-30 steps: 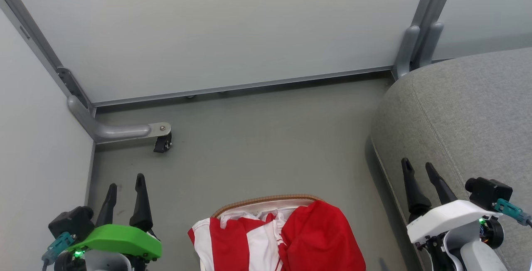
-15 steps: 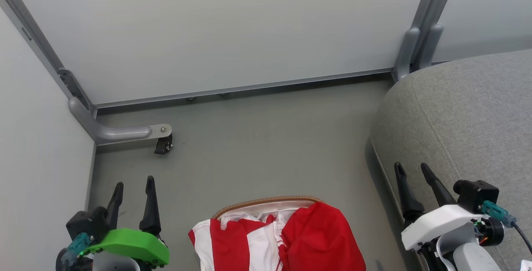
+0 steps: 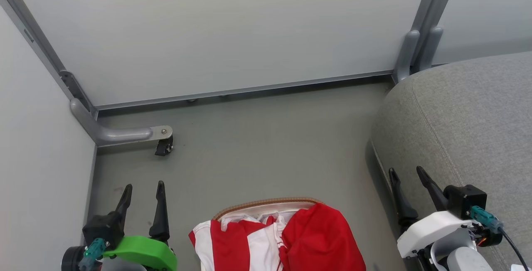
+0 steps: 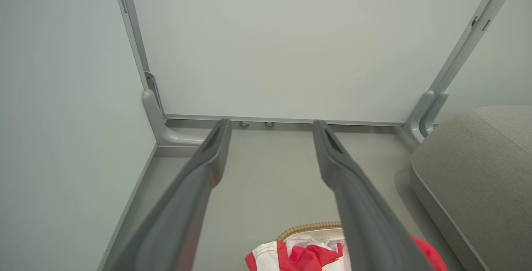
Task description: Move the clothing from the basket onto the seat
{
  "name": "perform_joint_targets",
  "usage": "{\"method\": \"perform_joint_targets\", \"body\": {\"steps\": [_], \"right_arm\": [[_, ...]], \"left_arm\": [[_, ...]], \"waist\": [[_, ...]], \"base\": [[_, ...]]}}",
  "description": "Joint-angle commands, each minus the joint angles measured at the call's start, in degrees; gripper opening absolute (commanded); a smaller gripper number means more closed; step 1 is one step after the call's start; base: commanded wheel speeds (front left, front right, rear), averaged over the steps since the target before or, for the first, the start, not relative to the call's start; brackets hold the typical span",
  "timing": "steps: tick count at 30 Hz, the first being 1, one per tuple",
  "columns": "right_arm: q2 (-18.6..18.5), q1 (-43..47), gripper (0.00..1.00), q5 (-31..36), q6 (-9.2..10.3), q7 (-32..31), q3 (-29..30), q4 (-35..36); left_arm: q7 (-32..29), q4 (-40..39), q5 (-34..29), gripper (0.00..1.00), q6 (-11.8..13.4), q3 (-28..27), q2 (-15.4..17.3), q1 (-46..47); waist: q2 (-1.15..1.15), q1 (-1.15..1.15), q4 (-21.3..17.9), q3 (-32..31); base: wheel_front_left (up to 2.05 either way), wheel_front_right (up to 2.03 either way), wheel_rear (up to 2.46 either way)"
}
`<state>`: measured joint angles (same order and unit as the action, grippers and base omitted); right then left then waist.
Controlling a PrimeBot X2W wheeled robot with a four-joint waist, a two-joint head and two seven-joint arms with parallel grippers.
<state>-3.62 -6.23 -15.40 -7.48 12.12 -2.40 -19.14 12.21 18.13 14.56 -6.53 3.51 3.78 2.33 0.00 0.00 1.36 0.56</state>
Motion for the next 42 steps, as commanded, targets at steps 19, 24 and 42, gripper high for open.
{"method": "perform_joint_targets", "body": {"steps": [19, 24, 42], "right_arm": [[0.37, -4.94, 1.00, 9.80, 0.00, 2.44, -2.26, 1.78], [0.58, -7.85, 1.00, 11.86, 0.00, 2.95, -3.36, 3.36], [0.68, -15.43, 1.00, 6.72, 0.00, 3.09, -9.45, 8.62]], "left_arm": [[2.34, 3.45, -7.21, 1.00, -0.96, 2.08, -0.72, 4.77], [2.83, 5.90, -8.31, 1.00, -1.05, 5.58, 0.49, 9.16], [2.97, 19.50, -8.15, 1.00, -1.03, 17.96, 7.52, 24.06]], "waist": [[0.00, 0.00, -4.55, 10.77], [0.00, 0.00, -7.47, 16.78], [0.00, 0.00, -15.95, 34.27]], "base": [[0.00, 0.00, 0.00], [0.00, 0.00, 0.00], [0.00, 0.00, 0.00]]}}
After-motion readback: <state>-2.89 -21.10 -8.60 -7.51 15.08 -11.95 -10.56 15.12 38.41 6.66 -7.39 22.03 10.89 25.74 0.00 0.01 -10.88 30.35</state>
